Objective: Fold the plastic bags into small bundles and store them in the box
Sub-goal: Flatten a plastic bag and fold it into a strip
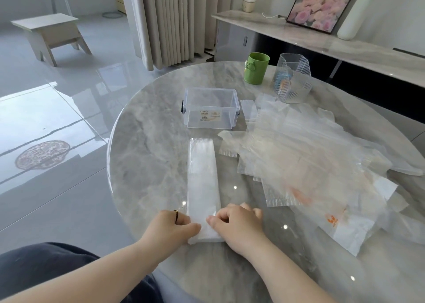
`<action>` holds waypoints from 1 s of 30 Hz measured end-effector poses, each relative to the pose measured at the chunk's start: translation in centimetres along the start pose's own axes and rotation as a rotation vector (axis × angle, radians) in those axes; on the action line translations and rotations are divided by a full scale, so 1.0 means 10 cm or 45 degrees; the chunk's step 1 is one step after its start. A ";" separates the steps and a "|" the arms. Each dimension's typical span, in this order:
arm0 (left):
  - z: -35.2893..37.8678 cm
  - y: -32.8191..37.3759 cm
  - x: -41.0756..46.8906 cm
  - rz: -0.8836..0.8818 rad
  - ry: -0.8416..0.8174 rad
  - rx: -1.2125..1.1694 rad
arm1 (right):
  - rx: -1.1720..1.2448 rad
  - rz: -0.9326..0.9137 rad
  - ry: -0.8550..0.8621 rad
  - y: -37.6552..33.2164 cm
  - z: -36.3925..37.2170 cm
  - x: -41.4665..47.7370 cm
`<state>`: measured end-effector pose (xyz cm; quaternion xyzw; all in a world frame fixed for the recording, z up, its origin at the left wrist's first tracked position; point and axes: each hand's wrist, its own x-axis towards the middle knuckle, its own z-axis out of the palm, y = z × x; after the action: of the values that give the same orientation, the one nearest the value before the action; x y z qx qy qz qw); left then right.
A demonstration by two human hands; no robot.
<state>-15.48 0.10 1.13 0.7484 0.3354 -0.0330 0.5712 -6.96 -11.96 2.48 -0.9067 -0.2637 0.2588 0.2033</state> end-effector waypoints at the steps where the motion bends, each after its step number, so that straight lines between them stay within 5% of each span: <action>1: 0.01 0.01 -0.03 0.044 0.004 0.044 | -0.030 0.008 0.018 0.01 0.01 -0.01; 6: 0.02 0.07 -0.15 0.284 0.162 0.480 | -0.131 0.015 0.146 0.04 0.09 -0.05; 9: -0.06 -0.01 -0.12 0.821 0.278 0.959 | -0.186 -0.013 0.188 0.05 0.12 -0.05; 13: -0.06 -0.14 -0.16 1.259 0.060 1.211 | -0.198 -0.032 0.237 0.06 0.12 -0.03; 20: 0.04 -0.24 -0.03 1.222 0.053 1.347 | -0.177 -0.086 0.291 0.10 0.13 0.00; 24: 0.05 -0.26 0.01 1.209 0.077 1.319 | 0.004 -0.419 0.624 0.21 0.17 0.06; 30: 0.06 -0.19 0.00 1.230 0.157 1.222 | -0.643 -0.807 0.431 0.42 0.07 0.07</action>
<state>-16.38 -0.17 -0.66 0.9850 -0.0563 0.1232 0.1065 -5.29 -14.71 -0.42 -0.8318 -0.5470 -0.0411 0.0852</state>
